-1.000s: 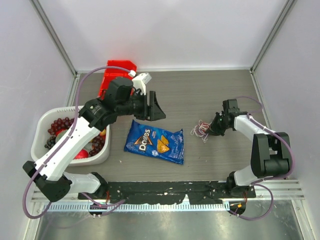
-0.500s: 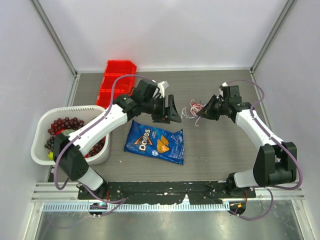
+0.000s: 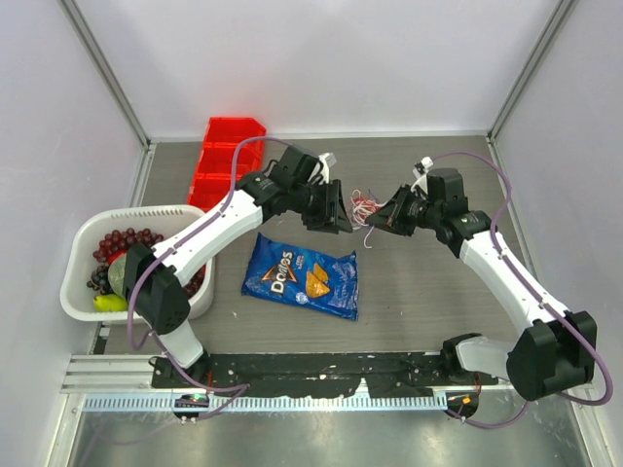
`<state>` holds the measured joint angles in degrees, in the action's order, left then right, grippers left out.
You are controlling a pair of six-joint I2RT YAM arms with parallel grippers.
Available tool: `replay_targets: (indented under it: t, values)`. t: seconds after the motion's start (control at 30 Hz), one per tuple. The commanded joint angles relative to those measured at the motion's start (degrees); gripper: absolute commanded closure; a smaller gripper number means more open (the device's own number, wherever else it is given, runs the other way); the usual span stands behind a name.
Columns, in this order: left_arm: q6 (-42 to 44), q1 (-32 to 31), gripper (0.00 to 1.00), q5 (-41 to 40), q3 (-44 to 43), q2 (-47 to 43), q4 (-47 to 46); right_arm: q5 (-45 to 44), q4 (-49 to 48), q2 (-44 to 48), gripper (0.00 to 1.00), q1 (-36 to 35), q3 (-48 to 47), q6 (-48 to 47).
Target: Untangle the cables
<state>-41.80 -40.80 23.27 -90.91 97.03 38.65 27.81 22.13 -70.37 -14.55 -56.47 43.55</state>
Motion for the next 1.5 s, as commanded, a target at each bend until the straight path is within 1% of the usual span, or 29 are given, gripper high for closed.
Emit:
replay_targets:
  t: [0.0,0.07,0.1,0.13,0.2,0.23,0.3,0.33,0.43,0.53,0.57,0.6,0.7,0.73,0.77,0.83,0.9,0.93,0.97,1.0,1.03,1.13,1.2,1.23,1.3,1.33,1.37,1.43,1.47]
  values:
    - [2.4,0.2,0.57,-2.4,-2.0,0.4,3.7,0.2,-2.4,3.4,0.99,-0.5,1.3,2.0]
    - [2.4,0.3,0.59,-2.4,-2.3,0.1,4.1,-0.6,-1.4,4.8,0.99,-0.5,1.4,1.6]
    - [2.5,0.2,0.58,-2.3,-2.2,-0.3,3.8,-1.3,-0.5,5.1,0.99,-0.6,1.4,1.3]
    - [2.8,0.2,0.53,-2.5,-1.9,-0.8,3.6,-1.4,-0.2,5.8,0.99,-0.4,1.4,1.1]
    - [3.0,0.3,0.41,-4.2,-1.5,-1.8,3.4,-1.7,0.5,6.9,0.99,-0.5,1.6,0.8]
    - [3.0,0.3,0.39,-4.9,-1.3,-2.1,3.2,-2.0,0.8,7.7,0.99,-0.6,1.8,0.9]
    - [2.7,0.2,0.38,-5.1,-0.8,-2.2,2.3,-2.1,1.1,8.6,0.99,-0.5,2.3,1.0]
    - [2.3,0.2,0.39,-4.6,-1.1,-1.7,1.8,-2.1,1.1,8.9,0.99,-0.5,2.4,1.2]
    - [1.7,0.3,0.55,-4.2,-3.3,0.1,1.8,-2.3,1.7,10.2,0.99,-0.6,2.9,1.5]
    - [1.6,0.1,0.62,-5.8,-4.5,0.4,1.8,-3.6,3.3,11.3,0.99,-0.5,2.9,0.8]
    - [1.6,0.2,0.66,-6.0,-4.5,0.3,1.3,-3.8,3.8,11.7,0.99,-0.5,2.9,0.7]
    - [1.3,0.1,0.72,-6.0,-4.4,0.2,0.8,-4.5,4.3,11.9,0.99,-0.5,2.9,0.5]
    - [0.6,0.0,0.96,-4.2,-4.5,0.6,-0.9,-8.5,6.9,13.0,0.99,-0.6,2.5,0.0]
    - [0.7,-0.3,1.0,-4.1,-4.8,1.0,-0.9,-11.8,8.5,13.2,0.99,-0.4,2.2,-0.1]
    - [1.0,-0.7,1.0,-3.9,-5.0,1.2,-1.0,-13.7,10.0,13.2,0.99,-0.5,2.0,-0.1]
    - [1.9,-1.6,1.0,-3.1,-5.1,1.7,-2.0,-20.7,13.2,12.9,0.99,-0.4,1.5,-0.8]
    - [3.1,-2.9,1.0,-2.1,-6.0,2.4,-2.8,-24.3,15.7,11.9,0.99,-0.4,0.9,-1.6]
    - [3.7,-3.5,1.0,-2.0,-6.7,2.9,-2.6,-25.6,17.5,11.1,0.99,-0.4,0.4,-1.7]
    - [4.1,-4.4,1.0,-2.0,-7.6,3.3,-2.2,-30.3,19.9,10.8,0.99,-0.4,0.0,-1.8]
    - [4.5,-5.1,1.0,-2.0,-8.7,3.9,-1.7,-32.4,21.1,9.8,0.99,-0.3,-0.7,-1.5]
    - [5.1,-5.8,1.0,-1.9,-9.5,4.6,-1.2,-36.5,23.8,9.1,0.98,-0.3,-1.0,-1.5]
    - [6.1,-7.3,1.0,-1.6,-12.6,6.8,0.8,-41.6,26.7,7.5,0.97,0.1,-1.2,-2.4]
    - [5.9,-7.9,1.0,0.2,-13.8,8.1,1.4,-43.8,27.9,6.0,0.85,0.6,-0.6,-3.8]
    - [5.8,-8.2,1.0,1.2,-14.3,8.8,1.5,-44.3,28.7,4.8,0.72,0.7,0.0,-4.3]
    - [5.4,-8.9,1.0,2.5,-14.6,10.0,1.3,-45.1,30.0,3.3,0.58,1.2,0.5,-5.7]
    - [5.3,-9.2,1.0,2.9,-14.6,10.4,1.2,-45.2,30.2,3.1,0.55,1.4,0.6,-6.8]
    - [5.3,-9.6,1.0,3.4,-14.9,10.7,1.2,-45.1,30.2,3.4,0.51,1.4,0.6,-7.3]
    - [4.9,-9.7,1.0,4.2,-15.3,11.6,1.1,-44.4,29.6,4.8,0.47,1.3,0.5,-8.9]
    - [4.5,-9.7,1.0,4.6,-15.5,11.9,0.9,-42.3,28.9,5.5,0.46,1.4,0.6,-10.4]
